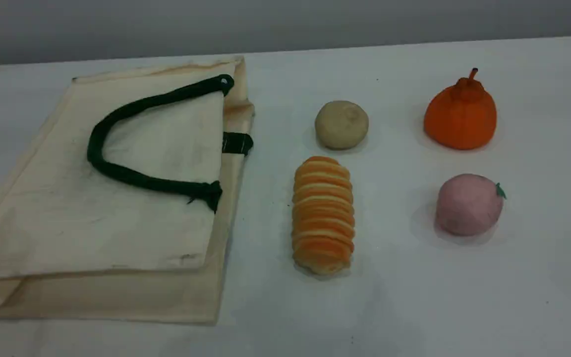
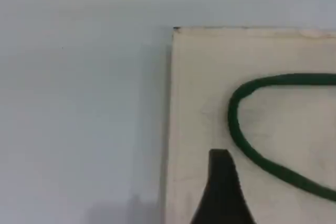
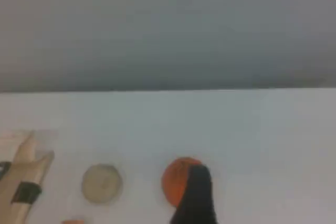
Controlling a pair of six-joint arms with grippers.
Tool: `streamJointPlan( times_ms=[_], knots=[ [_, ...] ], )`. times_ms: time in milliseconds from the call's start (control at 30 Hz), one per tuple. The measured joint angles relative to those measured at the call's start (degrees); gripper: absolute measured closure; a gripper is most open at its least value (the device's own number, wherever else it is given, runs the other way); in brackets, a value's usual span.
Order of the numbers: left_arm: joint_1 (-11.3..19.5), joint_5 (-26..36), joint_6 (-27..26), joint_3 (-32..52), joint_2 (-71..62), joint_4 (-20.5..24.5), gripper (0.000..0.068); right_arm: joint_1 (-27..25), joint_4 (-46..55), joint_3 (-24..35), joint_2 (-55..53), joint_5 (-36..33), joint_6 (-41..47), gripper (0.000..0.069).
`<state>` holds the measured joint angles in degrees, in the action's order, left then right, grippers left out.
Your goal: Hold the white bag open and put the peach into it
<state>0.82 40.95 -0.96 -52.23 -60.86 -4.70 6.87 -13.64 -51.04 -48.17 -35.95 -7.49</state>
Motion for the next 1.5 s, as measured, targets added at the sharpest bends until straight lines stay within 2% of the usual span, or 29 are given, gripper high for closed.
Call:
streamJointPlan(
  times_ms=[333,633,767,1067,1367,1500],
  knots=[
    [0.0,-0.7,0.0,-8.4,-22.3,-0.3,0.0205,0.0,0.8,-7.9,-17.7,0.7,-0.2,0.0125],
    [0.0,-2.3,0.0,-14.1,-37.2,-0.4,0.0205,0.0,0.9,-9.4,-28.8,4.7,-0.4,0.0125],
    [-0.8,-2.6,-0.5,-15.4,-41.9,-1.7,0.0205,0.0,1.0,-9.4,-30.3,4.7,-0.4,0.0125],
    [-5.0,-4.4,-1.2,-18.9,-49.0,-1.6,0.0205,0.0,0.9,-9.4,-30.2,4.4,-0.4,0.0125],
    [-5.0,-5.9,-1.1,-18.9,-54.6,-1.5,0.0205,0.0,0.9,-9.4,-30.2,4.2,-0.3,0.0125],
    [-5.0,-7.1,-1.3,-18.9,-55.4,-3.0,0.0205,0.0,0.9,-9.4,-30.2,4.2,-0.3,0.0125]
  ],
)
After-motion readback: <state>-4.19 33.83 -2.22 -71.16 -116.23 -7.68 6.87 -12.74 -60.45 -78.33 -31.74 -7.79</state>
